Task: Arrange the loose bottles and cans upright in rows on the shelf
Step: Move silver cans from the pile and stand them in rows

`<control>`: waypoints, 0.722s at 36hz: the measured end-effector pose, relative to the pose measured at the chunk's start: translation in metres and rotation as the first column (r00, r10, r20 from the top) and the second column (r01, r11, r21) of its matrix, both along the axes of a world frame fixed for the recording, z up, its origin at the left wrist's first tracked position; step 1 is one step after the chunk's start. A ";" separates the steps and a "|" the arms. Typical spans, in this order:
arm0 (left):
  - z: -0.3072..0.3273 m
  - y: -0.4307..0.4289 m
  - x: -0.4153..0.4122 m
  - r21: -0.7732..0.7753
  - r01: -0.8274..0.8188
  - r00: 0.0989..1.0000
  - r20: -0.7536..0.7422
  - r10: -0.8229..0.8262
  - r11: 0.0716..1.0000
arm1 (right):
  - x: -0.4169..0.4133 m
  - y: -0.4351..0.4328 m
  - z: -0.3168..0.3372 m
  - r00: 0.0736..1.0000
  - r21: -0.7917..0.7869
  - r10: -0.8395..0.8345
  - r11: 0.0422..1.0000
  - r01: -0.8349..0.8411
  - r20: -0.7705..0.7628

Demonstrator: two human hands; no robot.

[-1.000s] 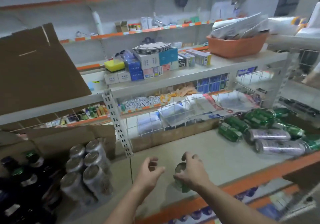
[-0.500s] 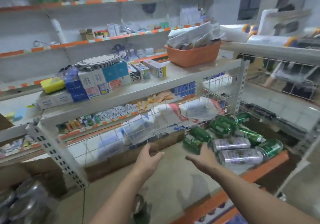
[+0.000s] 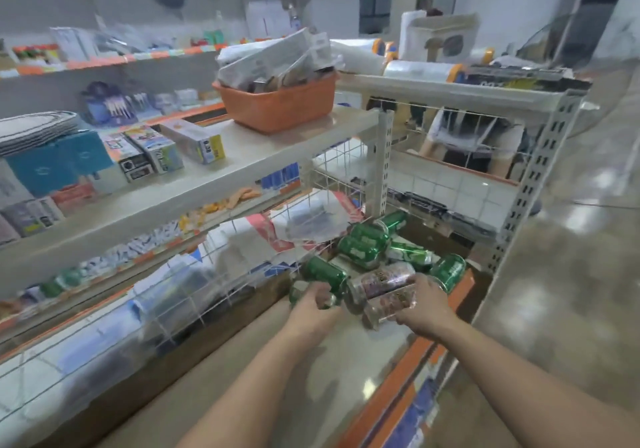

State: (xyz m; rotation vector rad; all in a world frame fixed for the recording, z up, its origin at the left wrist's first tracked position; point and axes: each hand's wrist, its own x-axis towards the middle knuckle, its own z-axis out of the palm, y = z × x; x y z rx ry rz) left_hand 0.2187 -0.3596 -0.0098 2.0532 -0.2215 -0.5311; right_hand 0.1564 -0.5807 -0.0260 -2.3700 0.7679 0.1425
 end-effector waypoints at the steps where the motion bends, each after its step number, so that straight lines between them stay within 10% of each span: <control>1: -0.002 -0.009 0.003 0.007 0.018 1.000 -0.010 -0.018 1.000 | -0.001 -0.010 -0.004 0.999 -0.042 0.031 0.999 -0.032 -0.035; 26: -0.063 -0.149 0.089 0.435 0.088 0.984 0.104 -0.147 0.896 | 0.080 -0.138 -0.043 0.729 -0.320 0.661 0.662 -0.677 -0.175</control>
